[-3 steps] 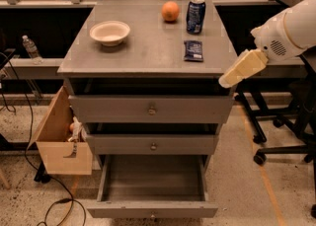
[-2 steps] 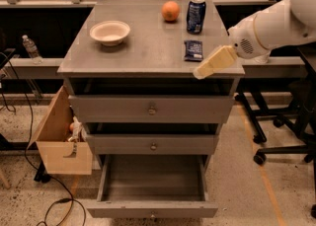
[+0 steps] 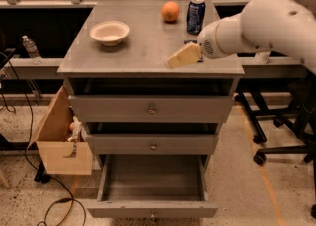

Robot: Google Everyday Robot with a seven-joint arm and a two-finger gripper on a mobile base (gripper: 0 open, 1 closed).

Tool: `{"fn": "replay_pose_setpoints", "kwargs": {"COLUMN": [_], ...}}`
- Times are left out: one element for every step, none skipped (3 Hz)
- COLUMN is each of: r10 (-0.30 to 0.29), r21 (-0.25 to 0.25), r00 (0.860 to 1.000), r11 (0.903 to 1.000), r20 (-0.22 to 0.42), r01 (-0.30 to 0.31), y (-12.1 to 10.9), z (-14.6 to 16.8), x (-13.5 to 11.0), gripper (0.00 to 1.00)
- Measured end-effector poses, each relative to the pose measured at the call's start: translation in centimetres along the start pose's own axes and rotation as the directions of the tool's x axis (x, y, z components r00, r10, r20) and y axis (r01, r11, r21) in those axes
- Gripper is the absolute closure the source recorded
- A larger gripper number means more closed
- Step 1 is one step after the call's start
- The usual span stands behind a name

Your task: Place rxbar blueberry into bottom drawer

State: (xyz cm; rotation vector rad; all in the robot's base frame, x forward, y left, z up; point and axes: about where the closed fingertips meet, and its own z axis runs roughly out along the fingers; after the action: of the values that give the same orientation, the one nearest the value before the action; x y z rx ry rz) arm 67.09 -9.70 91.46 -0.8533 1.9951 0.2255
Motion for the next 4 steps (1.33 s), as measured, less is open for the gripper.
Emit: {"fn": "replay_pose_setpoints", "kwargs": {"r10": [-0.025,0.011,0.121,0.154], "r21": [0.139,0.258,0.290,0.295], "r00": [1.000,0.999,0.988,0.978], "r11": [0.9899,0.9659,0.9462,0.9365], "r20": [-0.013,0.048,0.098,0.143], "r01": [0.027,-0.023,-0.145,-0.190], "y": [-1.3,-5.0,-8.8,-10.4], "z": [1.9,2.7,4.1,3.4], "x": [1.0,0.4,0.9,-0.4], "gripper": [0.00,0.00,0.00,0.00]}}
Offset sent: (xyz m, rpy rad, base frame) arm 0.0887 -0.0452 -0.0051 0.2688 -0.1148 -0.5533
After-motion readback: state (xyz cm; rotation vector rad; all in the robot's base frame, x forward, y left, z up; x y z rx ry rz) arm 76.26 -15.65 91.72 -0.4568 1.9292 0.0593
